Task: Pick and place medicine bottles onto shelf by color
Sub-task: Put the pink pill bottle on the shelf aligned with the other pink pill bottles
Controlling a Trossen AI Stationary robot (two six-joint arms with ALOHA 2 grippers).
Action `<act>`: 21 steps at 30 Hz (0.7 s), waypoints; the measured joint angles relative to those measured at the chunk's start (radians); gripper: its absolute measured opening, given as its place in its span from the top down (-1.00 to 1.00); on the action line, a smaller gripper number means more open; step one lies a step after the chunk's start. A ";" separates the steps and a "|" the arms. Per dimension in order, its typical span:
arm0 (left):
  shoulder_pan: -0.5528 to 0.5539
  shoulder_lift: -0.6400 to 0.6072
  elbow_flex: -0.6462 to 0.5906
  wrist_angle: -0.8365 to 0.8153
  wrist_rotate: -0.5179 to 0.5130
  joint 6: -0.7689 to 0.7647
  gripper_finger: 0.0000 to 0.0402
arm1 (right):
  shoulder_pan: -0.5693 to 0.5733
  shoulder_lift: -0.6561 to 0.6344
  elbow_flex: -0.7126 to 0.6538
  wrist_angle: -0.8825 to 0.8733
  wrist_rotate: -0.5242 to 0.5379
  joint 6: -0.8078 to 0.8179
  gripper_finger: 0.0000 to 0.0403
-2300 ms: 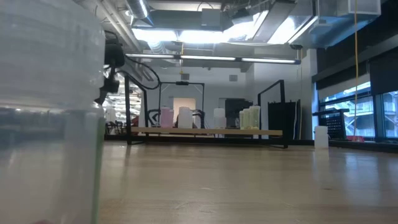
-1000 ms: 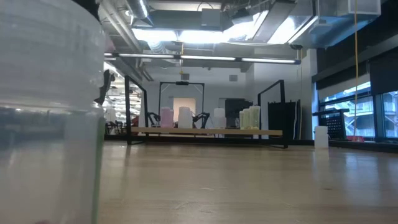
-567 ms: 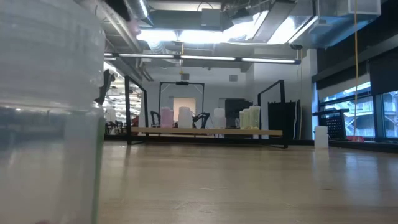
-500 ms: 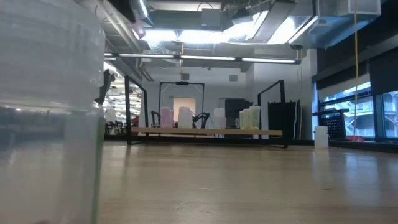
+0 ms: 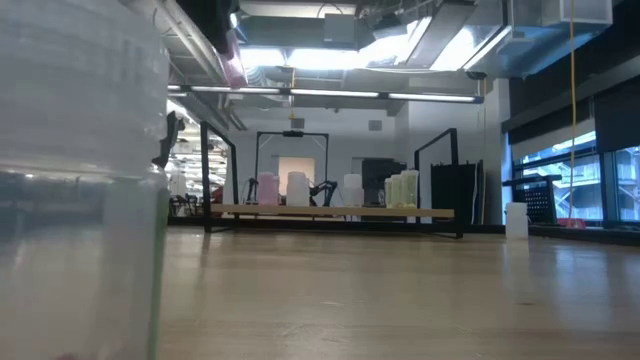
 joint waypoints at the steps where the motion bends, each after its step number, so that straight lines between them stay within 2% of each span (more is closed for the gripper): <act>1: -0.008 0.010 0.000 0.001 0.000 -0.018 0.48 | 0.000 -0.007 0.000 0.000 -0.018 -0.015 -0.25; 7: -0.050 0.051 -0.001 -0.001 0.000 -0.128 0.48 | 0.002 -0.072 0.000 -0.011 -0.133 -0.025 -0.25; 16: -0.106 0.057 0.000 0.016 0.000 -0.270 0.48 | 0.008 -0.104 -0.007 0.012 -0.148 -0.031 -0.25; 21: -0.131 0.064 0.000 0.025 -0.006 -0.291 0.48 | 0.008 -0.129 -0.184 0.180 -0.251 -0.050 -0.25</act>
